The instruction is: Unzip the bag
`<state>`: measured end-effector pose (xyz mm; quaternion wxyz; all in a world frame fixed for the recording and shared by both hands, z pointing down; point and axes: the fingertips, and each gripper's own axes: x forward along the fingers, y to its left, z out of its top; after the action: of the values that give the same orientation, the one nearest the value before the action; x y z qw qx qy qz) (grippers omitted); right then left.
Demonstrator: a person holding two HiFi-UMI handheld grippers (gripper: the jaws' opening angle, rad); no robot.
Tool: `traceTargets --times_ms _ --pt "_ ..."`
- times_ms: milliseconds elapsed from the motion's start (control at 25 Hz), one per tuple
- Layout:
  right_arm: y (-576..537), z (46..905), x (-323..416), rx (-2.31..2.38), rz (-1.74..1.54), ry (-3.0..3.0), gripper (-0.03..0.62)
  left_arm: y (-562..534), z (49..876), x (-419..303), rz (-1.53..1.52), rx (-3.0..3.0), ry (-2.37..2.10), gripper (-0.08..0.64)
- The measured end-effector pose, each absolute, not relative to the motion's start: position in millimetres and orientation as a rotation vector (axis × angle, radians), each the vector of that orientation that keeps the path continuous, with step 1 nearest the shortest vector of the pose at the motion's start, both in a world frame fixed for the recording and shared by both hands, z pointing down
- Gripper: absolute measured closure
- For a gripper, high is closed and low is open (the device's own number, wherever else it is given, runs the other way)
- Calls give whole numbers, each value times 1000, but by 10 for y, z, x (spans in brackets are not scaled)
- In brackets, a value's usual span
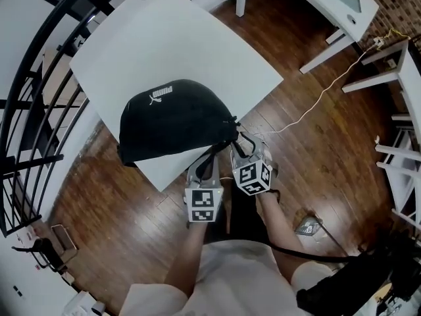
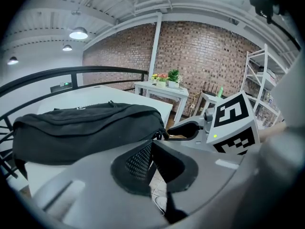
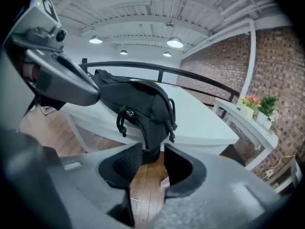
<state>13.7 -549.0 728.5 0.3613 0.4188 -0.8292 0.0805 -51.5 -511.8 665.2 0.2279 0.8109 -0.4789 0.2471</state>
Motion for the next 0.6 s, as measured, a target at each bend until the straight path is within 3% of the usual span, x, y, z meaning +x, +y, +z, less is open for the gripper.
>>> traceTargets --times_ms 120,240,360,600 --pt "-5545 7335 34 1063 174 -2145 464 -5104 6701 -542 677 2227 -1316 543" --pt "-5570 7300 51 1072 208 -2143 519 -5126 6698 -544 652 2227 -1305 541" --pt "-5533 7139 56 1060 255 -2178 538 -5153 6629 -510 588 2239 -1277 475" --pt "-5442 6705 27 1036 259 -2169 545 -5161 6420 -438 497 2258 -1243 416"
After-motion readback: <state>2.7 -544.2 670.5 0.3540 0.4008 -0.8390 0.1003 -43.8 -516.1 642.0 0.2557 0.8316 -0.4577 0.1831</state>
